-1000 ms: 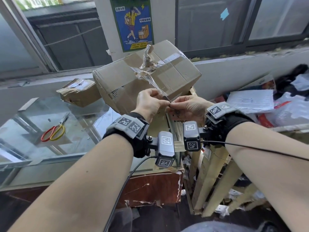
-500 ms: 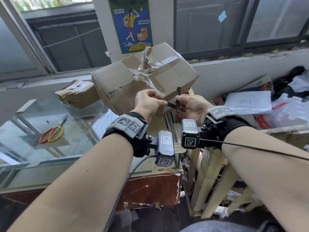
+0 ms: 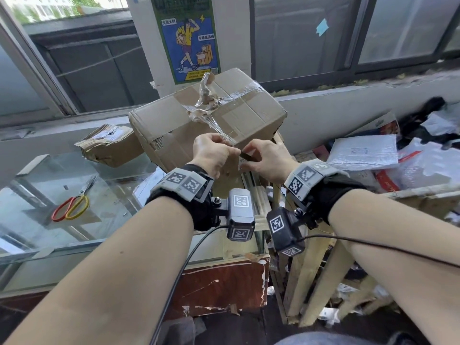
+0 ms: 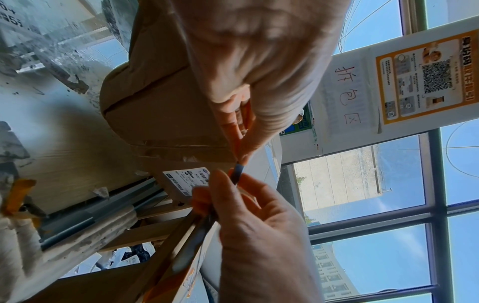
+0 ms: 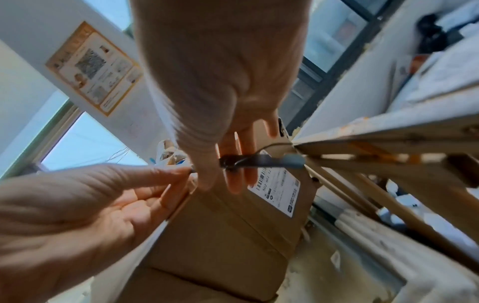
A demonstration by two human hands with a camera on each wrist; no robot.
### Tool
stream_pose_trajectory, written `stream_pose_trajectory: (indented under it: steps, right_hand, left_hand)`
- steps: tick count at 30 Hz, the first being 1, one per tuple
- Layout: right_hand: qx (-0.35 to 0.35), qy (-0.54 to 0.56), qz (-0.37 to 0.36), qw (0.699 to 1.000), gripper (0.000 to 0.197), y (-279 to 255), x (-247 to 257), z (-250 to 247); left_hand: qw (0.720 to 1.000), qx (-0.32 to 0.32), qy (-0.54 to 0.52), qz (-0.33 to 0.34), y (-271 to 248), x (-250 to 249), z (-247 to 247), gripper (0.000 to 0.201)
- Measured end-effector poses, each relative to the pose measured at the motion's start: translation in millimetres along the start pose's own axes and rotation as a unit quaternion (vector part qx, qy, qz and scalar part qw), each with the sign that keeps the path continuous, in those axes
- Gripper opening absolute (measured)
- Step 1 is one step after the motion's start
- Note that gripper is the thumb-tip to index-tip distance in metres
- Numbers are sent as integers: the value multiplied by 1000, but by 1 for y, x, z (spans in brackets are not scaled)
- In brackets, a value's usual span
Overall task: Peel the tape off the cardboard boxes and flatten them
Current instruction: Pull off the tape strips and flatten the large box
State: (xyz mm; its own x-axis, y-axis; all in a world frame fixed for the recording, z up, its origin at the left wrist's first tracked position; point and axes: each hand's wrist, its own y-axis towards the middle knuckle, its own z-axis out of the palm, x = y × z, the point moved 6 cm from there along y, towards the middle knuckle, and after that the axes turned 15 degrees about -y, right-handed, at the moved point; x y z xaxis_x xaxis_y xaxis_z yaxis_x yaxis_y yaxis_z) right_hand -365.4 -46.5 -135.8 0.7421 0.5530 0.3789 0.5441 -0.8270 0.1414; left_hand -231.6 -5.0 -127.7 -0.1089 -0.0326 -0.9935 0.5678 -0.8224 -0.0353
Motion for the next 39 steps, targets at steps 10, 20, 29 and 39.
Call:
stream_pose_trajectory:
  steps: [10,20,29,39]
  right_hand:
    - [117,363,136,914,18,0,-21,21]
    - [155,392,141,896,20,3,3,34]
    - [159,405,148,888,20,8,7,36]
    - [99,438,165,878,23,13,3,33]
  left_hand:
    - [992,-67,91,56,11,-3,-23,27]
    - [989,-132,51,45,9,-3,-27,39]
    - [995,-88,52,12,6,-6,-27,28]
    - [993,-93,67,-11,6,-6,-28,9]
